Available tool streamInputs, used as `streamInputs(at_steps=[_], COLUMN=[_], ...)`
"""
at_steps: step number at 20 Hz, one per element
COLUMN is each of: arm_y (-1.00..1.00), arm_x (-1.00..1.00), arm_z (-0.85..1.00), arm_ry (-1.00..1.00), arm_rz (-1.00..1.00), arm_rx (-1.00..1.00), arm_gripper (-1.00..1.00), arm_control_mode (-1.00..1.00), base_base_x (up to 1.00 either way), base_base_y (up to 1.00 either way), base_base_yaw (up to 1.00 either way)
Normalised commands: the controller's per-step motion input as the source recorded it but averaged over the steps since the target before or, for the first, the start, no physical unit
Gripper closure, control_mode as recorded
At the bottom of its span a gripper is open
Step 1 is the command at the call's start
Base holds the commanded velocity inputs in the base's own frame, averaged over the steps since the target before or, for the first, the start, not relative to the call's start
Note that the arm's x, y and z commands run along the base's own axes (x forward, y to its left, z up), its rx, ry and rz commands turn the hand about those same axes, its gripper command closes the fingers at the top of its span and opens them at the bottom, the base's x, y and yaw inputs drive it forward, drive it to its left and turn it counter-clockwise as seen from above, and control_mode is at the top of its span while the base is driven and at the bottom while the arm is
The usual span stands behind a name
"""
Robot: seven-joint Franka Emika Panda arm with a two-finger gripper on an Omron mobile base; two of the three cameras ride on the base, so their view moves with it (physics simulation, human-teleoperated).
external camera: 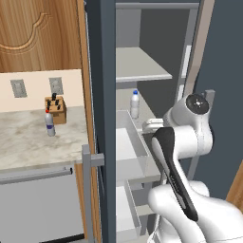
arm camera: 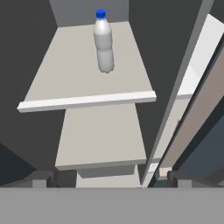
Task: Take the bottled waters from the counter and place them in the freezer to freeze. Close the freezer door after placing the bottles.
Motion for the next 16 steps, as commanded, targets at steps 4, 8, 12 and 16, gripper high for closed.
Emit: streamInputs(at_steps=[4, 8, 12, 16], arm_y=[-0.05, -0.08, 0.00, 0.00], arm_x=[0.00, 0.00, 0.00, 0.00], arm_z=[-0.23, -0.10, 0.00, 0.00], arm_ry=[0.00, 0.00, 0.00, 0.00], arm_rz=[0.00, 0.00, 0.00, 0.00], arm_rx=[-0.01, 0.00, 0.00, 0.00], arm_gripper=[-1.00, -1.00, -1.00, -1.00], arm_control_mode=[-1.00, -1.00, -1.00, -1.00], base_base_x=[0.00, 0.00, 0.00, 0.00], base_base_y=[0.00, 0.00, 0.00, 0.00], base_base_yaw=[0.00, 0.00, 0.00, 0.00])
